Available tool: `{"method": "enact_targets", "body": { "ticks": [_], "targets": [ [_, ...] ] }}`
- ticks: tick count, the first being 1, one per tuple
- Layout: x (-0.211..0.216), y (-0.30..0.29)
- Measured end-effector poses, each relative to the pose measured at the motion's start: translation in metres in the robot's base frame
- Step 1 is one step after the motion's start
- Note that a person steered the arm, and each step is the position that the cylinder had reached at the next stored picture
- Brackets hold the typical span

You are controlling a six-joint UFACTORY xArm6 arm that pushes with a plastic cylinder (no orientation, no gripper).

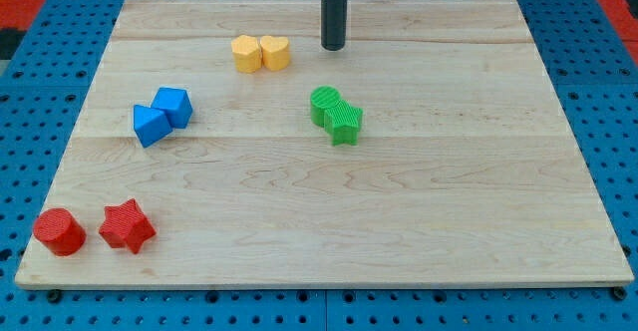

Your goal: Move the yellow hexagon towards left side

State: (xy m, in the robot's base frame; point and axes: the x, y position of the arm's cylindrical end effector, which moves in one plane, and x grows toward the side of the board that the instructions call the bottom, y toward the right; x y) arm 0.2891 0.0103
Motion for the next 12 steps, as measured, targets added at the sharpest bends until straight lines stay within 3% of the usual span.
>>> {"method": "enact_targets", "body": {
  "ticks": [2,6,9,11,12],
  "targets": [
    [0.033,-0.027],
    [0.026,-0.072],
    [0.021,-0.139],
    [0.022,-0.132],
    [0.027,-0.099]
  ]
}}
